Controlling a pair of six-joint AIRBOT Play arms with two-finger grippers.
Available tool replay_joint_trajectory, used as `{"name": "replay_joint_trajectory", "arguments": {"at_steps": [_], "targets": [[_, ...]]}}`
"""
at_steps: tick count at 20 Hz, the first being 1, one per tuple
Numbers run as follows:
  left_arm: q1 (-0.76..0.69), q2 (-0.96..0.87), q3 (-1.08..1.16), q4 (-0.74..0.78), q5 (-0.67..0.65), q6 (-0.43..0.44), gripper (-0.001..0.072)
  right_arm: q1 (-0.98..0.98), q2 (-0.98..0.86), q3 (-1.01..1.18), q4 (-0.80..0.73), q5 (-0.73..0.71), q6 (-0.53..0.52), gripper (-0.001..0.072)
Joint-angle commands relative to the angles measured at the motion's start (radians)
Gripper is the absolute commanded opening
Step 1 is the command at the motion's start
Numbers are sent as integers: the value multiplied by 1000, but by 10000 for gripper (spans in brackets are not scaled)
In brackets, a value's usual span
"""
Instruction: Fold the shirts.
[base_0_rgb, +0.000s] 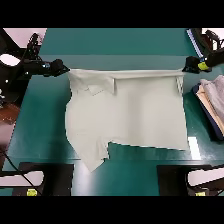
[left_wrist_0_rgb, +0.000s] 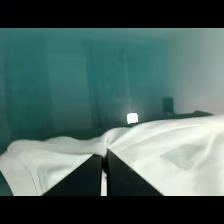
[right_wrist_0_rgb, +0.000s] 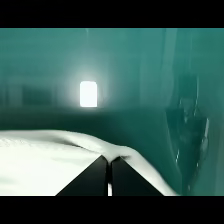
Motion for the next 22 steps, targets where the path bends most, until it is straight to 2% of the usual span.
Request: {"name": "replay_joint_trajectory", "arguments": {"at_steps": [1, 5, 8, 14, 18, 20, 21, 22], "targets": [[-2, -30, -4, -27, 64, 96, 30, 2, -46, 61, -13, -78, 0, 10], [-1, -30, -5, 27, -133, 108, 29, 3, 29, -70, -95, -13, -24, 8], [-2, -31, -5, 163, -234, 99, 30, 2, 111, -266, -115, -52, -43, 8], [-2, -31, -18, 205, -248, 95, 30, 2, 145, -483, -108, -115, -41, 11], [-2, -31, -94, 212, -245, 95, 30, 2, 145, -525, -106, -113, -41, 13], [-2, -31, -102, 228, -247, 61, 32, 2, 150, -524, -104, -105, -41, 13], [0, -30, -101, 244, -246, 23, 46, 2, 156, -524, -104, -98, -41, 25], [0, -30, -101, 247, -250, 0, 61, 2, 164, -517, -105, -82, -41, 160]]}}
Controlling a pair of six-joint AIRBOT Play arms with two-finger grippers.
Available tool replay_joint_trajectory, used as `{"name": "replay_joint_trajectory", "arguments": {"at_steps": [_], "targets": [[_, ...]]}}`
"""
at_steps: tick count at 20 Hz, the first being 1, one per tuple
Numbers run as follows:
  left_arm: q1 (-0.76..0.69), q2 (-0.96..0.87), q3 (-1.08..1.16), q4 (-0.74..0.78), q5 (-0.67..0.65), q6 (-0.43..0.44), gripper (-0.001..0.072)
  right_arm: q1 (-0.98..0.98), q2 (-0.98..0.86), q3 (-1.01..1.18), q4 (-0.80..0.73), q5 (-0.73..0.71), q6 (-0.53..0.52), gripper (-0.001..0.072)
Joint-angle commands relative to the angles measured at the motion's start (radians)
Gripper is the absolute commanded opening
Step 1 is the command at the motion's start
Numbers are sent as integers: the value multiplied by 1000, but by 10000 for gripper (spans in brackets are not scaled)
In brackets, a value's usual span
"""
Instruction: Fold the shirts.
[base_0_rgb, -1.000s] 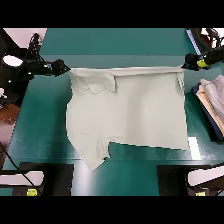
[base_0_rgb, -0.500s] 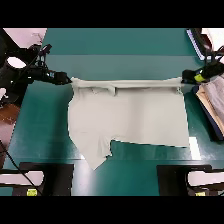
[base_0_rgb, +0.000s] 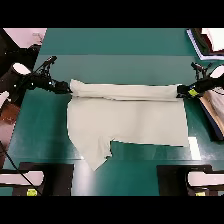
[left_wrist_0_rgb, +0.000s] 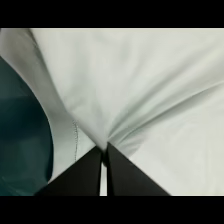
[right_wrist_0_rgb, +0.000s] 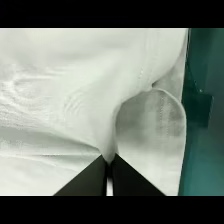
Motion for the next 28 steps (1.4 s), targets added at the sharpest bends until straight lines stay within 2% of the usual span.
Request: {"name": "replay_joint_trajectory", "arguments": {"at_steps": [1, 2, 6, 13, 14, 15, 16, 19, 21, 23, 25, 28], "targets": [[1, 2, -13, 25, -13, -68, 60, -2, 23, 4, 7, 50, 0, 338], [1, 6, -13, 29, -23, -67, 61, -6, 41, 13, 6, 75, 0, 375], [3, 51, -10, 104, -94, -74, 62, -53, 168, 16, 8, 93, 0, 375], [3, 54, -10, 98, -85, -74, 63, -54, 264, 16, 8, 95, 0, 375], [3, 53, -10, 98, -86, -67, 255, -44, 264, 10, 8, 95, 0, 375], [3, 53, -10, 99, -79, -97, 697, -36, 264, 0, 8, 93, 0, 374], [3, 52, -10, 100, -60, -101, 720, -27, 264, -13, 8, 89, 0, 374], [3, 54, -6, 114, -37, -112, 708, -14, 264, -42, 8, 91, -1, 374], [18, 58, 16, 208, -125, -166, 708, -16, 264, -43, 8, 94, -1, 369], [73, 89, -7, 231, -242, -190, 708, -16, 264, -43, 7, 99, -1, 369], [132, 172, -122, 227, -276, -210, 708, -16, 264, -43, 8, 95, -1, 369], [156, 382, -409, 209, -203, -262, 708, -16, 264, -43, 8, 78, -1, 369]]}}
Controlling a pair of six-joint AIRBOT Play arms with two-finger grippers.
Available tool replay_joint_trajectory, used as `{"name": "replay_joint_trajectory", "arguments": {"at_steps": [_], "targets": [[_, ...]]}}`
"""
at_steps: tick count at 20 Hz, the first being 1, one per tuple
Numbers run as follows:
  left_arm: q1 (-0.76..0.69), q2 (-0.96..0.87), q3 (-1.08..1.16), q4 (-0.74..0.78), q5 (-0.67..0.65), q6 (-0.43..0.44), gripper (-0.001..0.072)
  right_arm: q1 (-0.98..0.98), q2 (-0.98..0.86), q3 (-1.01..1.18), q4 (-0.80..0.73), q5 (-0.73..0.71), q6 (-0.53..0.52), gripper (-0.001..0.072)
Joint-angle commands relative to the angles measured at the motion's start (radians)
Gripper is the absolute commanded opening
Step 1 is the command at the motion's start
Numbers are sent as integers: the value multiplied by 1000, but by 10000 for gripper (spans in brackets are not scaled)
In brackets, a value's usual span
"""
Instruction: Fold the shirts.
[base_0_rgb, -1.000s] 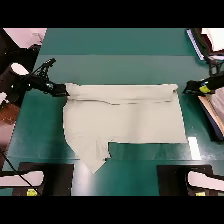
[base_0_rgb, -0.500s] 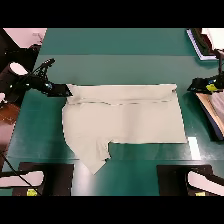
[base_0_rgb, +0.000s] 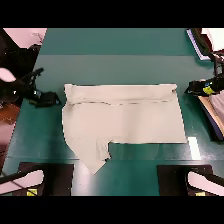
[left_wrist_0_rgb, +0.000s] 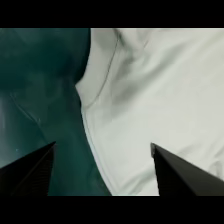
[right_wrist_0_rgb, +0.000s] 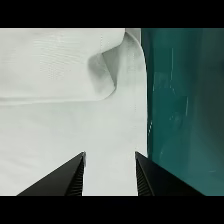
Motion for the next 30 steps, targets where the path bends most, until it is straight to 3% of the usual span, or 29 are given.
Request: {"name": "replay_joint_trajectory", "arguments": {"at_steps": [1, 5, 9, 11, 15, 21, 22, 23, 26, 30], "targets": [[33, 211, -283, -37, 19, -57, 708, 1, 0, -1, 0, -23, 0, 369], [33, 376, -558, -157, 29, -71, 708, 1, 0, -1, 0, -29, 0, 369], [33, 380, -678, -241, 16, -62, 706, 1, 0, -1, 0, -29, 0, 369], [33, 380, -678, -252, 7, -46, 492, 1, 0, -1, 0, -29, 0, 368], [-58, 380, -678, -251, 31, -48, 491, 1, 0, -1, 0, -26, 0, 369], [-235, 380, -678, -252, 168, -165, 471, 1, 0, -1, 0, -13, 0, 368], [-235, 380, -677, -254, 171, -175, 205, 1, 1, -1, 0, -7, 0, 367], [-235, 380, -674, -256, 172, -172, 29, 1, 3, -1, -1, 7, 0, 366], [-235, 380, -633, -258, 159, -167, 30, -16, 38, -16, -6, 80, -24, 366], [-235, 389, -516, -259, 116, -111, 30, -161, 167, -250, -8, 142, -50, 367]]}}
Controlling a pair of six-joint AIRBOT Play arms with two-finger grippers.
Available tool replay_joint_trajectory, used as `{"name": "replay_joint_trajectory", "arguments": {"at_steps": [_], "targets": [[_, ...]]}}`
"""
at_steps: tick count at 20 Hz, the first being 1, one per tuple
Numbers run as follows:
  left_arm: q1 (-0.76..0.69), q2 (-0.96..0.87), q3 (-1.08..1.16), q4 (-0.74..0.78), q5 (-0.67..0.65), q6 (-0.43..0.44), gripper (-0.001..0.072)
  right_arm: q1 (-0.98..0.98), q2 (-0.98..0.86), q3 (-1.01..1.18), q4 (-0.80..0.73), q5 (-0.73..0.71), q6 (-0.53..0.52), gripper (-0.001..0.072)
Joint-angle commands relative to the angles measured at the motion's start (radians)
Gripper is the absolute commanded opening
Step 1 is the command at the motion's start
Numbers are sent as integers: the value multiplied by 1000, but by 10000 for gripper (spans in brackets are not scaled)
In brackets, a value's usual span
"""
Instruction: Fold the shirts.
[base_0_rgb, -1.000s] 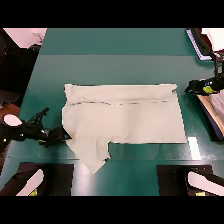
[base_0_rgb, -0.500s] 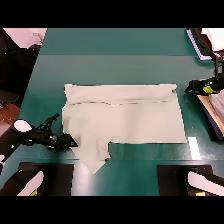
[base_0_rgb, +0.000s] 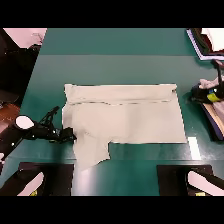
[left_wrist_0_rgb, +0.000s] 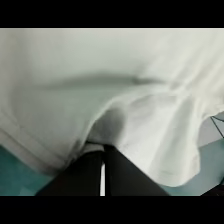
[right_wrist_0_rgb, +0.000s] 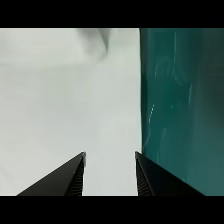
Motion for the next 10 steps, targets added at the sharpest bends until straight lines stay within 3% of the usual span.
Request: {"name": "replay_joint_trajectory", "arguments": {"at_steps": [1, 2, 3, 7, 10], "targets": [[-3, 5, 90, -3, -29, 43, 31, -137, 100, -200, -2, 63, -28, 377], [-3, 5, 107, -8, -27, 48, 31, -196, 123, -272, -1, 72, -47, 488], [-3, 5, 118, -17, -21, 48, 31, -254, 137, -338, 2, 81, -54, 541], [-3, 5, 121, -51, -6, 78, 31, -388, 142, -506, 97, 75, -137, 480], [-3, 5, 121, -51, -3, 82, 31, -388, 142, -563, 129, 18, -140, 448]]}}
